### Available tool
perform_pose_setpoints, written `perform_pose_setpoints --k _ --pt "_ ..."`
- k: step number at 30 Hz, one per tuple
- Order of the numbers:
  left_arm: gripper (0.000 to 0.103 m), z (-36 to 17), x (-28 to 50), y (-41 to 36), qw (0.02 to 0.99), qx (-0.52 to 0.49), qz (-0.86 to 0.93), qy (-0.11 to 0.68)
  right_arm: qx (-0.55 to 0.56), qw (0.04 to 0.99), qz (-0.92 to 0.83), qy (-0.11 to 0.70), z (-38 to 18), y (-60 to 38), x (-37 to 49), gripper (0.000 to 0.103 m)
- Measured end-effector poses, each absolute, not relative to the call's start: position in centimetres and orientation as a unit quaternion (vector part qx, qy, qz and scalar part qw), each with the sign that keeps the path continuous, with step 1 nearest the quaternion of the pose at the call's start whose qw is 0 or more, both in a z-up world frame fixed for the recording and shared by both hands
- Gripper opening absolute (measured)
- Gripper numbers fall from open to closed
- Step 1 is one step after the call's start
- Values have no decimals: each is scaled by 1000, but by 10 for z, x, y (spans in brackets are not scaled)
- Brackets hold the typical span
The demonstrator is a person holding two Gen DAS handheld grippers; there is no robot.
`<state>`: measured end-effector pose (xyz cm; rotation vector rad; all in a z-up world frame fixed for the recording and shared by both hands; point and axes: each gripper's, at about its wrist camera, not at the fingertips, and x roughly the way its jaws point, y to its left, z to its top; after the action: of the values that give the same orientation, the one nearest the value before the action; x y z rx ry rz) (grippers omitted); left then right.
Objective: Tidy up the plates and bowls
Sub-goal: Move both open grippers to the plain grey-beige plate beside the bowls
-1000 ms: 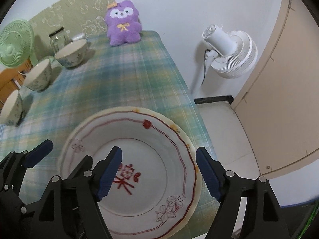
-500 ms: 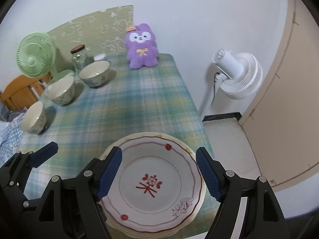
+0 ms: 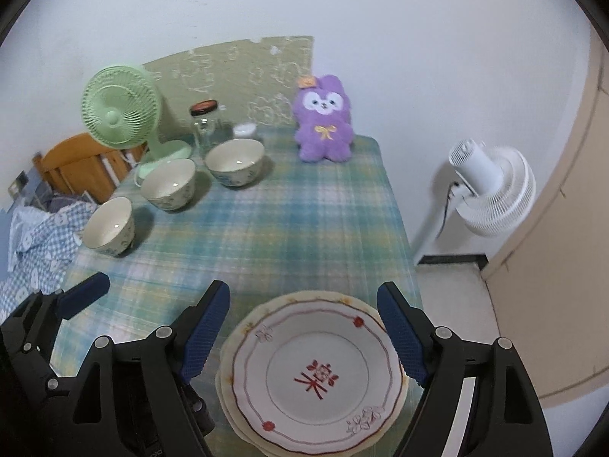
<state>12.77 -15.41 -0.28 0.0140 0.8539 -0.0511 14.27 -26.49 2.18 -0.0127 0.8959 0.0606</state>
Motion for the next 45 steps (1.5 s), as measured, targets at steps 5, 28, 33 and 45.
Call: perform_pose_setpoints --k 5,28,33,45 --pt "95 3 127 -138 913 9 -4 408 -6 897 33 442 27 -248 146 82" --pt "91 15 171 -11 913 11 -31 406 38 904 9 426 34 -126 191 82" --pt "91 9 182 11 912 12 -32 408 42 904 7 425 29 -105 199 82" --pt "91 -17 210 62 907 22 -11 421 36 904 3 426 4 -52 227 79"
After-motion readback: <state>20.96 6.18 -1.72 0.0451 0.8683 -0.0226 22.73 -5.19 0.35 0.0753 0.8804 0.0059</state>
